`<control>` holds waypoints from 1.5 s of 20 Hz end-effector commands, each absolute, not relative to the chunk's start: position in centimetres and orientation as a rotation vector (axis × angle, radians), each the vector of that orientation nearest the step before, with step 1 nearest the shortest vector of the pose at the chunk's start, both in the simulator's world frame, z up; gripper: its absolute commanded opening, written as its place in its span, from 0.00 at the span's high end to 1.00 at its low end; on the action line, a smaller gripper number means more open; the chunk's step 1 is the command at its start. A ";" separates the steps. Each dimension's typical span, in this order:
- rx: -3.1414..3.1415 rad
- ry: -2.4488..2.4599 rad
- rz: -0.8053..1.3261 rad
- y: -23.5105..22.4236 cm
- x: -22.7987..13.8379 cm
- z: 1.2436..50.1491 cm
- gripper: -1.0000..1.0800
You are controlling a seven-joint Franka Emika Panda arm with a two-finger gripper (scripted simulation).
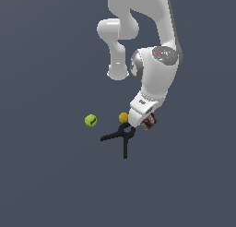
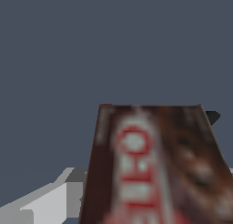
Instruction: Pick up a designated object from a clutter of objects.
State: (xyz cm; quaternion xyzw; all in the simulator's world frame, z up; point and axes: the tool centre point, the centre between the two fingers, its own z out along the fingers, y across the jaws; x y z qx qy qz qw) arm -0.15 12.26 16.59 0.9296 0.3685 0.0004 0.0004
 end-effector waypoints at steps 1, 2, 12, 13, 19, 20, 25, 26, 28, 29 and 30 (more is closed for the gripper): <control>2.920 1.158 0.001 12.7 -0.3 19.4 1.00; 2.920 1.158 0.001 12.8 -0.4 20.5 1.00; 2.920 1.159 0.001 14.2 -0.7 31.3 1.00; 2.920 1.159 0.001 14.4 -0.7 32.3 1.00; 2.921 1.159 0.000 15.1 -0.7 38.0 1.00; 2.921 1.158 0.000 15.2 -0.7 38.7 1.00; 2.921 1.157 0.000 15.6 -0.6 41.7 1.00; 2.921 1.157 0.000 15.7 -0.5 42.1 1.00; 2.921 1.157 0.000 15.8 -0.5 42.8 1.00; 2.921 1.156 0.000 15.8 -0.5 43.1 1.00; 2.921 1.156 0.000 15.8 -0.4 43.3 1.00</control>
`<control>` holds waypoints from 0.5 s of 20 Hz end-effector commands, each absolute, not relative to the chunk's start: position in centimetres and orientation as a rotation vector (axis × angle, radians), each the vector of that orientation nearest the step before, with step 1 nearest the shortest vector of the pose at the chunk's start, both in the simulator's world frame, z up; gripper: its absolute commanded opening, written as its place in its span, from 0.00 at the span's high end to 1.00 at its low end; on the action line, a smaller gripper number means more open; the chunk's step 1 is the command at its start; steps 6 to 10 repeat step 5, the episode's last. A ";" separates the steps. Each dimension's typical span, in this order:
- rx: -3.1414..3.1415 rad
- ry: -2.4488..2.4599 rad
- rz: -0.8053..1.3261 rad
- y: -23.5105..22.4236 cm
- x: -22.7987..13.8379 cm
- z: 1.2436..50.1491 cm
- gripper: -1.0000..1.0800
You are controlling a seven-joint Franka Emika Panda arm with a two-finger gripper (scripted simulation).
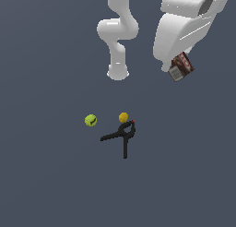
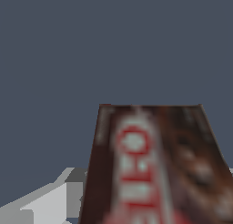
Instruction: Pick up a designated object from a clutter of objects.
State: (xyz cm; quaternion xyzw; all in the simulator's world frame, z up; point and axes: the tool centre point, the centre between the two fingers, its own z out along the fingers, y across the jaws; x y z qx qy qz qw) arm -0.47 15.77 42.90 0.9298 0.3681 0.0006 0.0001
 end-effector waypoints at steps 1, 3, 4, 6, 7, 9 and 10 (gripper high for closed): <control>2.921 1.156 0.000 15.9 -0.4 43.5 1.00; 2.921 1.156 0.000 15.9 -0.4 43.7 1.00; 2.921 1.156 0.000 15.9 -0.4 43.8 1.00; 2.921 1.156 0.000 15.9 -0.3 43.8 1.00; 2.921 1.156 0.000 15.9 -0.3 43.8 1.00; 2.921 1.156 0.000 15.9 -0.3 43.8 1.00; 2.921 1.156 0.000 15.9 -0.3 43.8 1.00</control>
